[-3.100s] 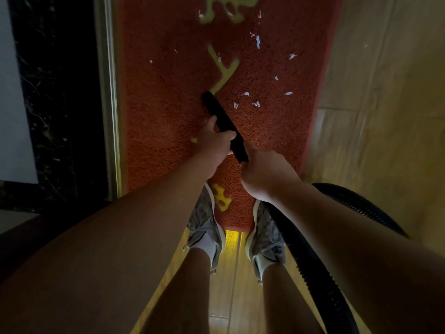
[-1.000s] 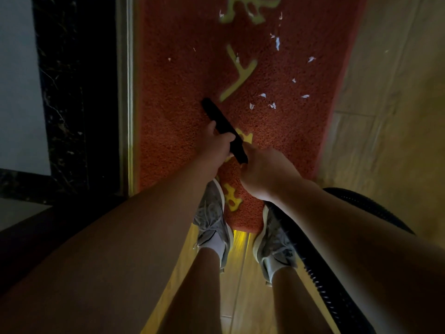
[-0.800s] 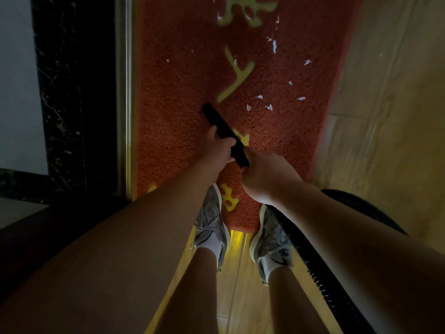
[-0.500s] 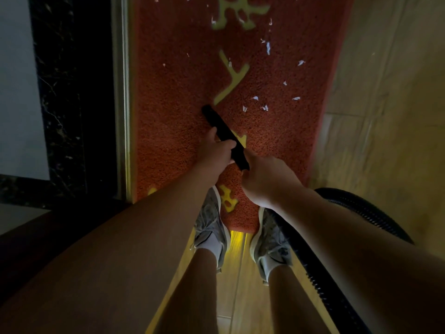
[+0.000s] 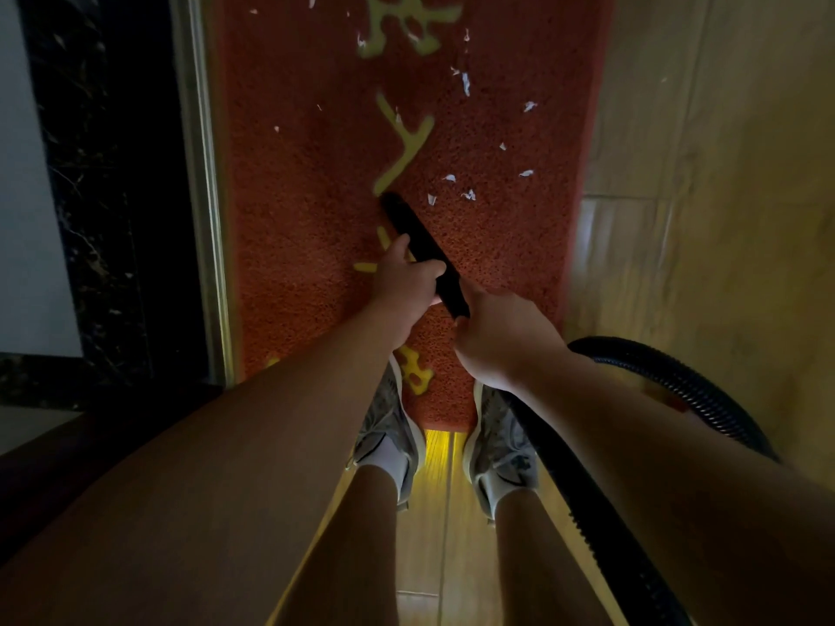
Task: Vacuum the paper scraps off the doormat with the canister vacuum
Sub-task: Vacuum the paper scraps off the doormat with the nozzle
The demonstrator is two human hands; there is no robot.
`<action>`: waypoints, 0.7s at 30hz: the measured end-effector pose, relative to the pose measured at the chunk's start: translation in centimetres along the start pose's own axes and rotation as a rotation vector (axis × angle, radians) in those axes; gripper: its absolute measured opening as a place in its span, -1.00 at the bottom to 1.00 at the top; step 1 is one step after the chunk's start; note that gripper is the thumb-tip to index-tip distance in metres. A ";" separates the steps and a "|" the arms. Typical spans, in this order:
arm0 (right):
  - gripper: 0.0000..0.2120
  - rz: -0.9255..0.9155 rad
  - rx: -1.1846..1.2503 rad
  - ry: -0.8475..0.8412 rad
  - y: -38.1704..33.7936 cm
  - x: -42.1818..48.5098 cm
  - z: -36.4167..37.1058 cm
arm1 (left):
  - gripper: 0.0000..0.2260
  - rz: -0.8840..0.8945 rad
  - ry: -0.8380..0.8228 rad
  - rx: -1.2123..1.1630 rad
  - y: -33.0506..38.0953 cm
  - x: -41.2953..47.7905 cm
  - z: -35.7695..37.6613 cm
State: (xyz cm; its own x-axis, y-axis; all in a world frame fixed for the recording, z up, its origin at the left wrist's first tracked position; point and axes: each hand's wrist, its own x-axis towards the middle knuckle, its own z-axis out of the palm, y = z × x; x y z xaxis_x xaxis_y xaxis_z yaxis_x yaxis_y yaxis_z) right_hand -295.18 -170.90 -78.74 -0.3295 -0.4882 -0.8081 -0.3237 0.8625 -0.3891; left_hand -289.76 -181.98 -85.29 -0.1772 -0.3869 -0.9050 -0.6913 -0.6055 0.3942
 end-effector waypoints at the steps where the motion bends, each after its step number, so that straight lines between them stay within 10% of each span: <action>1: -0.43 0.002 0.003 0.004 0.3 -0.1 0.0 | -0.37 0.000 -0.003 0.002 -0.1 0.0 0.2; 21: -0.48 0.038 0.049 0.093 4.5 -1.8 0.5 | -0.37 0.034 -0.073 0.114 -1.2 -1.3 3.8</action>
State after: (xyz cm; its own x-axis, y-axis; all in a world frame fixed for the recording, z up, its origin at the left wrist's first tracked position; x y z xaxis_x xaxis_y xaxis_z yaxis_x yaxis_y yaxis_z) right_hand -295.57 -166.04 -79.27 -0.4223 -0.4634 -0.7790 -0.2668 0.8849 -0.3818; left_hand -291.32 -178.06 -85.18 -0.2491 -0.3516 -0.9024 -0.7588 -0.5081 0.4075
